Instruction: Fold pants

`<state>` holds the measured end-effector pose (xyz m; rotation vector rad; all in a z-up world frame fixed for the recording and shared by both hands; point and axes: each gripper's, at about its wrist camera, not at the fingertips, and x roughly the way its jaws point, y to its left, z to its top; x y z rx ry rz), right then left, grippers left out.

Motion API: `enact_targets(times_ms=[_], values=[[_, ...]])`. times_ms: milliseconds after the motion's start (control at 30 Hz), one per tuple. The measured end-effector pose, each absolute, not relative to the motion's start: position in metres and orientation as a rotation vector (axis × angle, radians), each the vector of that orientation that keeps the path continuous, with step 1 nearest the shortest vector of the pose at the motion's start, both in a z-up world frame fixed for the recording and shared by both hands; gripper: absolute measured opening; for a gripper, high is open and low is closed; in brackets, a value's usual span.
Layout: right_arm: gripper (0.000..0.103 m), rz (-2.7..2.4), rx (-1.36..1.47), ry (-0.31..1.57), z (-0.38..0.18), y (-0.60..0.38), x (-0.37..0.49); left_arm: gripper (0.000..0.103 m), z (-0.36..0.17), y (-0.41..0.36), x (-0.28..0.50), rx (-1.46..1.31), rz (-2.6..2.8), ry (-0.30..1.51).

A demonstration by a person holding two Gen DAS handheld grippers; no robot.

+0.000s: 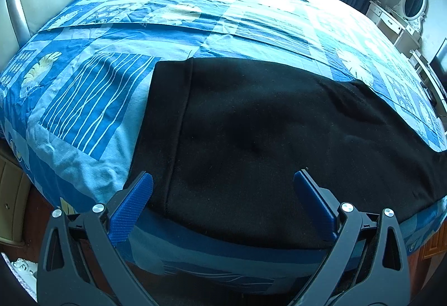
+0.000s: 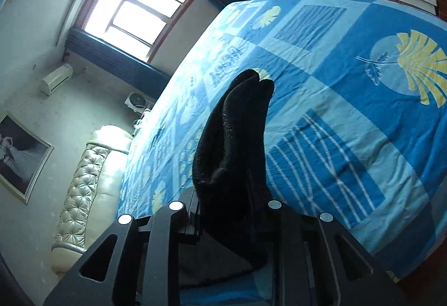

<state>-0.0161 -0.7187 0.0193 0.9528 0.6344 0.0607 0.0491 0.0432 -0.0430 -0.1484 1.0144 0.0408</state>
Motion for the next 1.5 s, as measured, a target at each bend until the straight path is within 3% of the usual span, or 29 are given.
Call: enact_targets(times_ms=[167,333,733,1067,1267,1433,1500], values=[[0.024,0.211,0.878,0.632,0.061,-0.643,0.014,0.101,-0.034,0.043,0.031,-0.130,0.010,1.005],[0.024,0.328,0.795,0.687,0.063,-0.557,0.043,0.101,-0.028,0.042,0.020,-0.099,-0.009,0.986],[0.024,0.347,0.472,0.949,-0.018,-0.380,0.082,0.101,-0.017,0.043,0.020,-0.174,-0.026,0.967],[0.024,0.308,0.268,1.046,-0.060,-0.320,0.072,0.101,-0.018,0.044,0.021,-0.197,-0.028,0.974],[0.032,0.334,0.261,1.053,-0.064,-0.309,0.063,0.101,-0.019,0.043,0.022,-0.201,-0.033,0.982],[0.051,0.397,0.287,1.064,-0.063,-0.300,0.056,0.101,-0.018,0.041,0.022,-0.198,-0.037,0.982],[0.053,0.412,0.270,1.073,-0.064,-0.292,0.053,0.101,-0.018,0.039,0.021,-0.196,-0.040,0.982]])
